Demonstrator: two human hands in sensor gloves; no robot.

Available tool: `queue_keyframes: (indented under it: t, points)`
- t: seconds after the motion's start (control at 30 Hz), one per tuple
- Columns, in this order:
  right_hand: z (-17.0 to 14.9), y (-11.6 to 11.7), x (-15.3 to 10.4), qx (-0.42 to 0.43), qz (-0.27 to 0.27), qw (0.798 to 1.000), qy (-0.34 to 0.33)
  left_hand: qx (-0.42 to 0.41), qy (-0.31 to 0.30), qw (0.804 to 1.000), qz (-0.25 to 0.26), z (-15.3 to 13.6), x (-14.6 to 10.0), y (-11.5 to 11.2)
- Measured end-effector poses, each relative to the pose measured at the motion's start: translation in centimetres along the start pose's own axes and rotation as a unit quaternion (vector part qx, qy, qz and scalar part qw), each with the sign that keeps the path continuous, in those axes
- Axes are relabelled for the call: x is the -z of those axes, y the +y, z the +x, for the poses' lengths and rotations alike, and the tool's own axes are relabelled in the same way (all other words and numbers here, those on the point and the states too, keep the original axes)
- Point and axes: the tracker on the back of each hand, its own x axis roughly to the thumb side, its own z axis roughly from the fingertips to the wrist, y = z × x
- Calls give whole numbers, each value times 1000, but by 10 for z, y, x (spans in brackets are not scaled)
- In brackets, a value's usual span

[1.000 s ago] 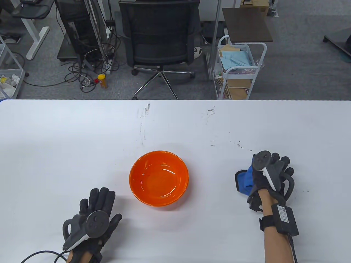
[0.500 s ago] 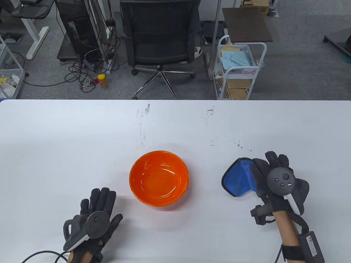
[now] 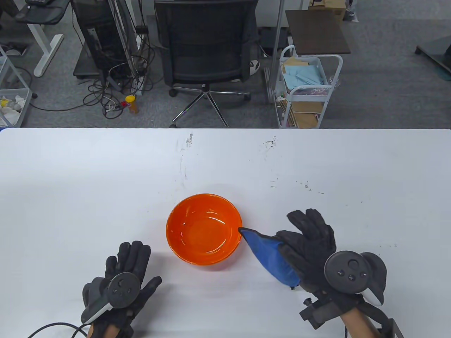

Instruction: Drape hand towel over bowl rim

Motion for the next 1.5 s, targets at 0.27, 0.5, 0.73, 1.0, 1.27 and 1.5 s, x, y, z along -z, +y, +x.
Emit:
queue_keyframes:
  t: [0.27,0.5,0.73,1.0,1.27,1.5]
  points:
    - [46,33,-1,85,33,993,-80,-57,-63,995,-48,8,0,-3]
    - [61,69,1,98,43,989,-102,-264,-230,929,119,19,-3,8]
    - [49,83,-5,98,13,993,-67,-262,-208,931,150,17,-9,15]
    - [26,85,-15,-21,-21,1000,-6,-249,-229,914,226,15,-22,34]
    - [21,89,-38,9,6,1000,-3,-180,-224,943,167,30,-32,90]
    - [12,103,-35,9,2,1000,10,-133,-195,966,103,48,-33,132]
